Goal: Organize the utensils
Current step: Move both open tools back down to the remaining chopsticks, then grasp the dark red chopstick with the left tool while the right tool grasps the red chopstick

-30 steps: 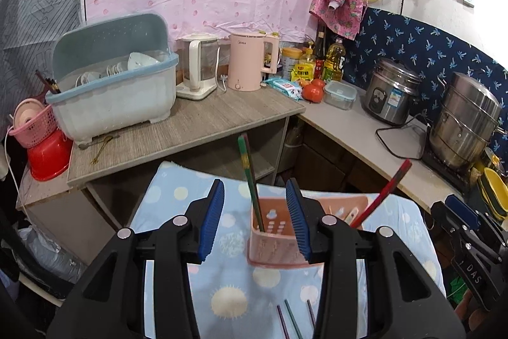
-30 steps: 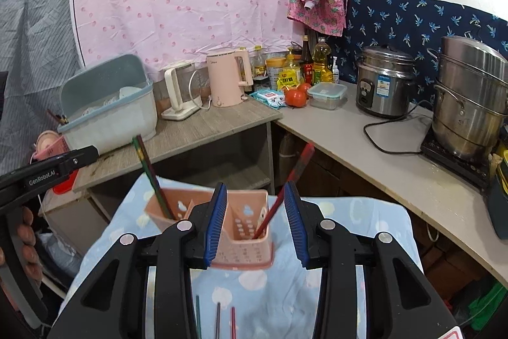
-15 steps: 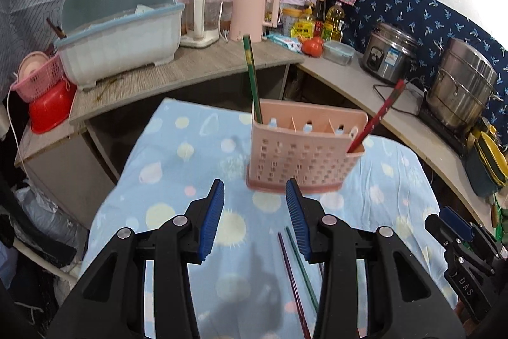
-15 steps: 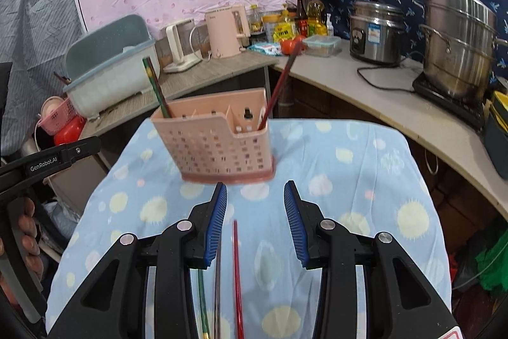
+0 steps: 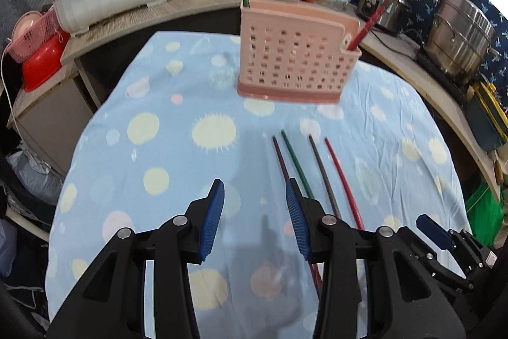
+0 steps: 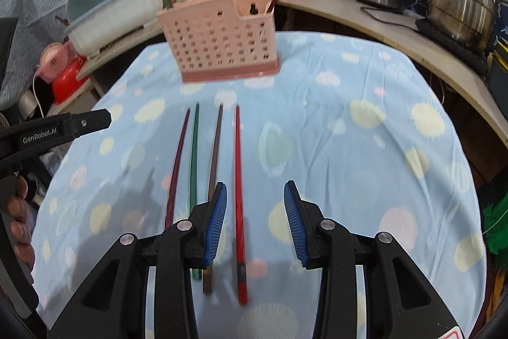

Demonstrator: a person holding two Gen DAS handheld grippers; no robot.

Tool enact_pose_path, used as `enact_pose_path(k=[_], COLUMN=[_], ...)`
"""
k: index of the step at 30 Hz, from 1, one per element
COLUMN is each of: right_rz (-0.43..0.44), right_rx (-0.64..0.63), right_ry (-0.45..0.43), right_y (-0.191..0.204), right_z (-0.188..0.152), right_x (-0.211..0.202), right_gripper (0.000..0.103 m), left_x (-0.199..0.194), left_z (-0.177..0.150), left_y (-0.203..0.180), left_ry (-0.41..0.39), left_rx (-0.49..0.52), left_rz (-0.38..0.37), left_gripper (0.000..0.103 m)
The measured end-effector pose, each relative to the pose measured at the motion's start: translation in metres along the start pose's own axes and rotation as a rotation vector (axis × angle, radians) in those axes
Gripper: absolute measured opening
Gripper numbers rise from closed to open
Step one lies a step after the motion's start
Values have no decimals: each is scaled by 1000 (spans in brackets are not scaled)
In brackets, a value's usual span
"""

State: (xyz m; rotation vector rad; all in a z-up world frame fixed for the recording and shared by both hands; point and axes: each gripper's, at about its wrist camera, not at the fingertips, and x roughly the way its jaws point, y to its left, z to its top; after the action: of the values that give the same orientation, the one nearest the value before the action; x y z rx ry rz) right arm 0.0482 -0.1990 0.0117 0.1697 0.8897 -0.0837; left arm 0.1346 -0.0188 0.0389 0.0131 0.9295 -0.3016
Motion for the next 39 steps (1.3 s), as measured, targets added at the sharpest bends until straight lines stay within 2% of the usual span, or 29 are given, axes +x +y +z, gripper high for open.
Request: enact_pose_path(k=[9, 17, 31, 39], right_rz=[-2, 0, -16, -10], right_rx=[-10, -10, -34, -27], right_ry=[69, 97, 104, 105], right_y=[3, 2, 4, 3], right_z=[-41, -55, -60, -60], right_x=[8, 12, 17, 17], right_gripper=[37, 35, 9, 8], left_x=[12, 15, 19, 22], left_z=[-48, -69, -87, -90], left_y=[-5, -16, -42, -48], left_ry=[83, 113, 140, 150], left_rx=[7, 19, 60, 73], left_rz=[-7, -37, -92, -112], left_gripper=[38, 38, 39, 39])
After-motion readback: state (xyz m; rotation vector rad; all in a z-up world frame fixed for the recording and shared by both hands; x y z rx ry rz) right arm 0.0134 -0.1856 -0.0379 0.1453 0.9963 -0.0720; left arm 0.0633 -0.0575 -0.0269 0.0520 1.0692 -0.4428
